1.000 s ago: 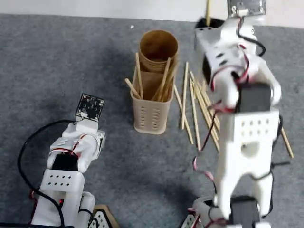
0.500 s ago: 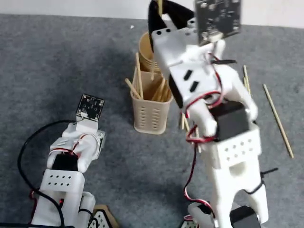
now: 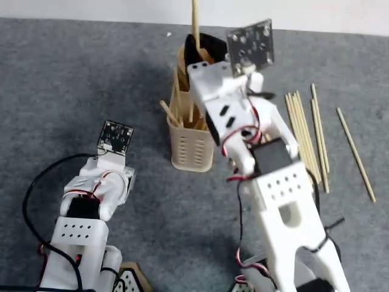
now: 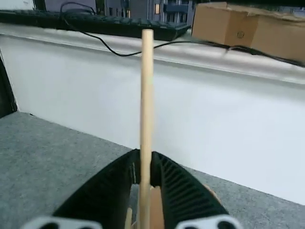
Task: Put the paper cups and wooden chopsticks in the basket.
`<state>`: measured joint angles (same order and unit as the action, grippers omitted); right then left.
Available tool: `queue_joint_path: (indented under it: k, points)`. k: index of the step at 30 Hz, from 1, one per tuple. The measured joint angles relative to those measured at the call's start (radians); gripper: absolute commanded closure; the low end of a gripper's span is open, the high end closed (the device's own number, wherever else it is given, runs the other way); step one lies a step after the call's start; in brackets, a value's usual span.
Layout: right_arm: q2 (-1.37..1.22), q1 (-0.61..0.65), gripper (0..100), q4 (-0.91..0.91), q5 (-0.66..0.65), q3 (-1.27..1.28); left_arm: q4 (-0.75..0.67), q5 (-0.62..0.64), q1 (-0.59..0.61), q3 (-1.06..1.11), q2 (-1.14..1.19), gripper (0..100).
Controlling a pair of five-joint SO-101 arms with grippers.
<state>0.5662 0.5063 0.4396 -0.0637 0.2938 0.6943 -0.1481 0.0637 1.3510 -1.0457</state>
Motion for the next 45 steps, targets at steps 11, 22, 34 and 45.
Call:
queue_joint_path:
  k: [11,22,34,45]
  points:
    - [0.107,-0.075,74.0,0.201,-0.051,-0.041,0.0,0.0,0.0,0.0,0.0,85]
    - [-0.196,-0.517,74.3,0.629,-0.351,-0.106,0.0,0.0,0.0,0.0,0.0,85]
    - [-0.678,-0.508,74.3,0.362,-0.583,0.097,0.0,0.0,0.0,0.0,0.0,85]
    - [-0.796,-0.511,78.6,0.275,-0.589,0.095,0.0,0.0,0.0,0.0,0.0,85]
